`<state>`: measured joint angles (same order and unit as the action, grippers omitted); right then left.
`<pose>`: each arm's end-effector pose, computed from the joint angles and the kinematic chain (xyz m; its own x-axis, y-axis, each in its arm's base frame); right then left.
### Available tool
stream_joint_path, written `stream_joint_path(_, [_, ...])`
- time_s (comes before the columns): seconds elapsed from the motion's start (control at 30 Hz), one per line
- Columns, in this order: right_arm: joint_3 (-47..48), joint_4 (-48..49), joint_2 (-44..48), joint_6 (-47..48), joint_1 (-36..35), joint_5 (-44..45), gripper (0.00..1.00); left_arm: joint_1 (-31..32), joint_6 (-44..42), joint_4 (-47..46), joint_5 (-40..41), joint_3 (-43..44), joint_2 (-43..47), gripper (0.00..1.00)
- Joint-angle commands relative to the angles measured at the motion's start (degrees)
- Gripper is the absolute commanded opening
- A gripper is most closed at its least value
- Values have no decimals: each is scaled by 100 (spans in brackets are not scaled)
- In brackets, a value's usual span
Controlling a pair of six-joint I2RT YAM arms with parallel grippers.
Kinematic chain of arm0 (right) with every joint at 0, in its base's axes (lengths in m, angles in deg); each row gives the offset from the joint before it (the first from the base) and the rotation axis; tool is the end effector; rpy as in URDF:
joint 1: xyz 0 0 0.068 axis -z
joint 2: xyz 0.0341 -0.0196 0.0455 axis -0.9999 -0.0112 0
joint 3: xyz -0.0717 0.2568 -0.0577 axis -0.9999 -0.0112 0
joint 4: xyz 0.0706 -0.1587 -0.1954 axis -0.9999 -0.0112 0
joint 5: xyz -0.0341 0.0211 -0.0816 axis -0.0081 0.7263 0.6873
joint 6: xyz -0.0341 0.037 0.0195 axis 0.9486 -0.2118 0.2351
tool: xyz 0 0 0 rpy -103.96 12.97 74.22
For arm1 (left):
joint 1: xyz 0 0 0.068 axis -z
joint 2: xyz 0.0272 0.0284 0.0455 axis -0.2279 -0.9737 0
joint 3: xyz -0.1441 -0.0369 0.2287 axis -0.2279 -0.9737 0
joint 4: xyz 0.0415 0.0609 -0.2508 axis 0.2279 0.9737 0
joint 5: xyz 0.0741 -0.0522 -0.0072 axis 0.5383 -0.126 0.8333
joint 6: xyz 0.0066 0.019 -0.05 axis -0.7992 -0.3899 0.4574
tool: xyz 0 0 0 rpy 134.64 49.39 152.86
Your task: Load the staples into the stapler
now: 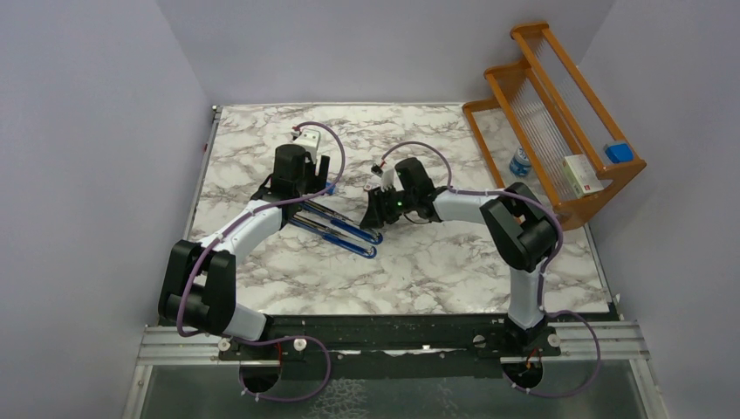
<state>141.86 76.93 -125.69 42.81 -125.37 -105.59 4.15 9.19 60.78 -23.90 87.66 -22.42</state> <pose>0.3196 0.2572 0.1462 -0.7277 -0.2557 -0.6365 -0.6631 0.4999 0.5572 0.3068 -0.0891 0.2412 -0.4597 0.1750 -0.8707 0.1583 0.9808 0.1135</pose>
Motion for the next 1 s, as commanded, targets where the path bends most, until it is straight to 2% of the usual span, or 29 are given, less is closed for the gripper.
stream_joint_path(0.0, [112, 204, -160, -73, 36, -203, 48, -44, 7, -149, -125, -93, 113, 82])
stream_joint_path(0.57, [113, 388, -201, -119, 59, -304, 30, -63, 16, -152, -139, -93, 100, 82])
stream_joint_path(0.97, [-155, 622, 343, 9, 63, 13, 26, -65, 9, -151, -143, -92, 120, 82])
